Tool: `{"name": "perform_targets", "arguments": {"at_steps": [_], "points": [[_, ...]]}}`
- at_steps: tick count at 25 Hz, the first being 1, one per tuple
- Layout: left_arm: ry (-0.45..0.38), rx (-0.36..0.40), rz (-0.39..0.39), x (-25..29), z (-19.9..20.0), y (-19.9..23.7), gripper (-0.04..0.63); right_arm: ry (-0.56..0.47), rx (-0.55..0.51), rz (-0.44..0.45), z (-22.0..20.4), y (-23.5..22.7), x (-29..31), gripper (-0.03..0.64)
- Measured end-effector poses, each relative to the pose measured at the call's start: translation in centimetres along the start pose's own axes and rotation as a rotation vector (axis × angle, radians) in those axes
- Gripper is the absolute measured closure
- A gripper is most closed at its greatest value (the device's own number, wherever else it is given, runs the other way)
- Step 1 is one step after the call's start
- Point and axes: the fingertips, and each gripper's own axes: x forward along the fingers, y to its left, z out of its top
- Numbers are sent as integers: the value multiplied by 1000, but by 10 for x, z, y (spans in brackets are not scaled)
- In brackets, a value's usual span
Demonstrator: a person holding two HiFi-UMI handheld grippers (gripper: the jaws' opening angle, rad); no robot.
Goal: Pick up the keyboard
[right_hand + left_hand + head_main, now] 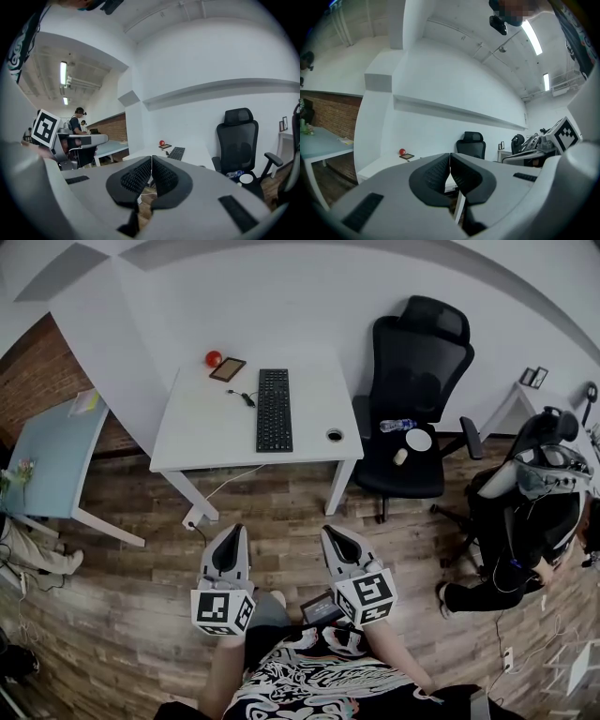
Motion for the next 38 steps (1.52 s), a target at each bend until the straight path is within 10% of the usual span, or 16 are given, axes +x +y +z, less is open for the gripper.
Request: {"name": "perform_targets", "arguments": {"at_steps": [38], "points": [[109, -66, -89, 308, -18, 201, 576, 136, 70, -71, 19, -111, 327, 588]]}}
